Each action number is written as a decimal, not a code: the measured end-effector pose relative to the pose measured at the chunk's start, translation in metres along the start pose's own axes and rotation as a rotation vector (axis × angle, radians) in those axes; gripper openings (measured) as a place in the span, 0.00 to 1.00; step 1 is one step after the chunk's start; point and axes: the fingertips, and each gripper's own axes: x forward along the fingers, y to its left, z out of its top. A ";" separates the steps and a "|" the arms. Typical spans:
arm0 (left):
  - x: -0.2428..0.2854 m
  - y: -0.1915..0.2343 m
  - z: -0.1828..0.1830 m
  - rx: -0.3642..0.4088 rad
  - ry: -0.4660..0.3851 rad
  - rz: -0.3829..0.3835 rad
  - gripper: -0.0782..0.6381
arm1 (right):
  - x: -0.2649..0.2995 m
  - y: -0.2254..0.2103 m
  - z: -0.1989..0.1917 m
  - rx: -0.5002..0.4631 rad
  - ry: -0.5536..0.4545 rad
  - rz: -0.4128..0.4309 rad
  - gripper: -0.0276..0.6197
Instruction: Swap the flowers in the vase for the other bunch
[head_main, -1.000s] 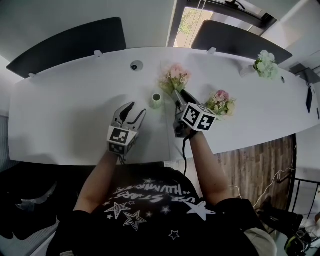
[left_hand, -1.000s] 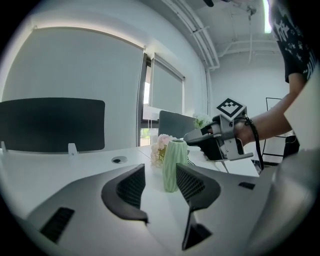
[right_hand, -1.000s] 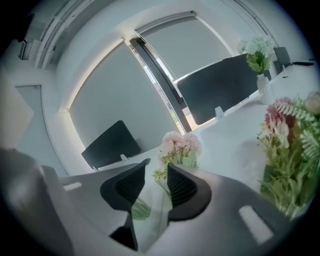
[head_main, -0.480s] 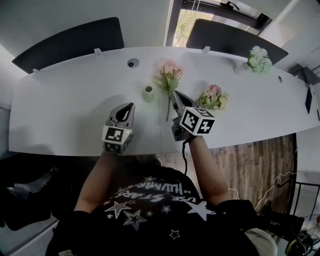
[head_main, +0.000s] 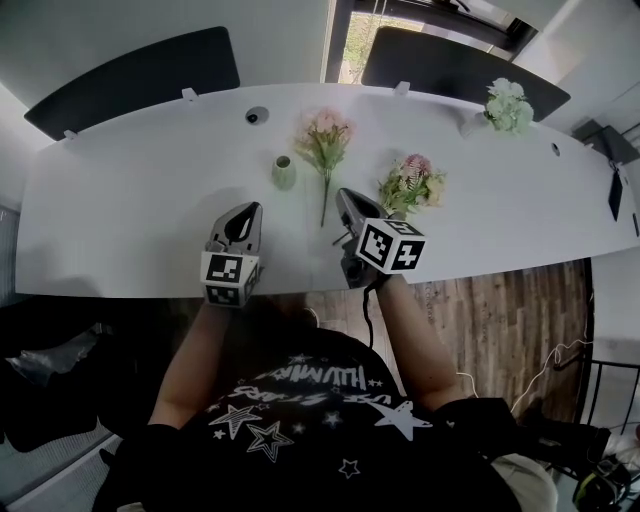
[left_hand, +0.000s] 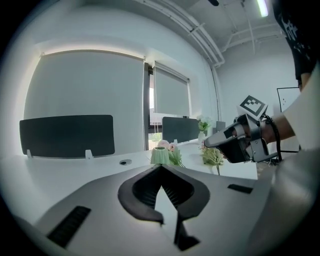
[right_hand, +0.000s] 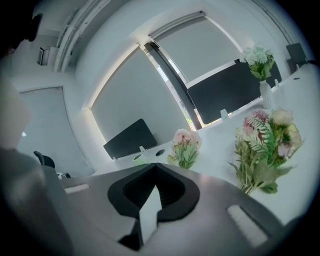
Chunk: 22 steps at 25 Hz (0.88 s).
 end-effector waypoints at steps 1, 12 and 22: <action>0.001 0.000 0.000 0.007 0.002 -0.007 0.12 | -0.001 -0.002 -0.002 0.008 -0.001 -0.013 0.05; 0.013 0.003 -0.009 -0.043 0.024 -0.156 0.12 | -0.015 -0.023 -0.020 0.082 -0.001 -0.206 0.05; 0.033 -0.024 -0.017 -0.077 0.035 -0.341 0.12 | -0.061 -0.057 -0.040 0.162 -0.041 -0.458 0.05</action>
